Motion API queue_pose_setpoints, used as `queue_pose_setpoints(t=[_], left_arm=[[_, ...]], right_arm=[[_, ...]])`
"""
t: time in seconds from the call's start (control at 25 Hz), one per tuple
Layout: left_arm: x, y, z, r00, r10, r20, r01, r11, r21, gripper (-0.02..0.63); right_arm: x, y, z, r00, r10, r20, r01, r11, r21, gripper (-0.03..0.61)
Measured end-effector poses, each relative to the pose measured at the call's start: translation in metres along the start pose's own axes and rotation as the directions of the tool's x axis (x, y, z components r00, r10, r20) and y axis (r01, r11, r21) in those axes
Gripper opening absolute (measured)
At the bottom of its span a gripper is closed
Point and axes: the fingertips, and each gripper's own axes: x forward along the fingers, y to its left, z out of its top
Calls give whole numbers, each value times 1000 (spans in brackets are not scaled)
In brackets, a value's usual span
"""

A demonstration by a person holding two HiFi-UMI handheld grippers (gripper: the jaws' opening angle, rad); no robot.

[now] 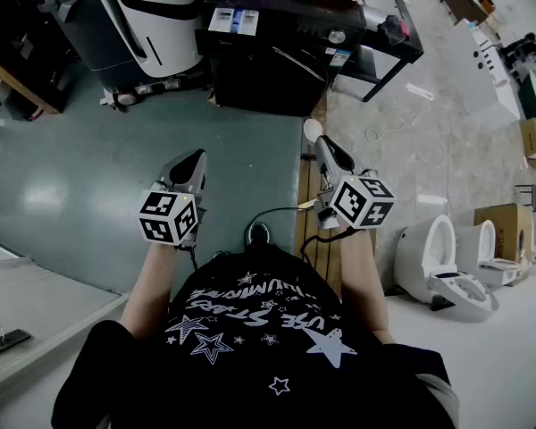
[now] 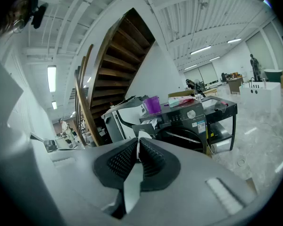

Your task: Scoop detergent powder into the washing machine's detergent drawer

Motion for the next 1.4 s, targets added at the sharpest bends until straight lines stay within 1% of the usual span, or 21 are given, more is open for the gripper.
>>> queue_pose_setpoints(t=[0.12, 0.24, 0.44, 0.64, 0.76, 1.0, 1.08, 1.2, 1.4], left_arm=[[-8, -5, -5, 1000, -2, -5, 2, 1000, 5, 0], [-15, -7, -7, 1000, -3, -3, 3, 1000, -6, 0], [-19, -8, -18, 1000, 4, -24, -4, 1000, -16, 0], [-13, -10, -19, 999, 16, -36, -17, 1000, -17, 0], [-2, -11, -14, 999, 22, -33, -22, 1000, -10, 0], [35, -11, 11, 999, 48, -3, -48, 999, 15, 0], [44, -10, 18, 998, 65, 6, -65, 998, 26, 0], [51, -5, 27, 995, 98, 18, -98, 995, 22, 0], [58, 6, 23, 992, 122, -11, -122, 992, 16, 0]], right_arm=[[-5, 7, -11, 1000, 7, -14, -7, 1000, 11, 35], [-9, 11, -18, 1000, 12, -22, -12, 1000, 23, 35], [-11, 14, -27, 999, 21, -39, -20, 999, 27, 35], [-9, 5, -28, 999, 28, -45, -26, 999, 35, 35], [-4, -6, -20, 999, 35, -30, -34, 999, 41, 35], [18, -29, 12, 997, 77, 15, -77, 997, -27, 37], [26, -38, 19, 996, 89, 14, -88, 996, -30, 37], [38, -49, 25, 995, 104, 3, -104, 994, -31, 37], [60, -58, 25, 992, 124, -16, -124, 992, -10, 37]])
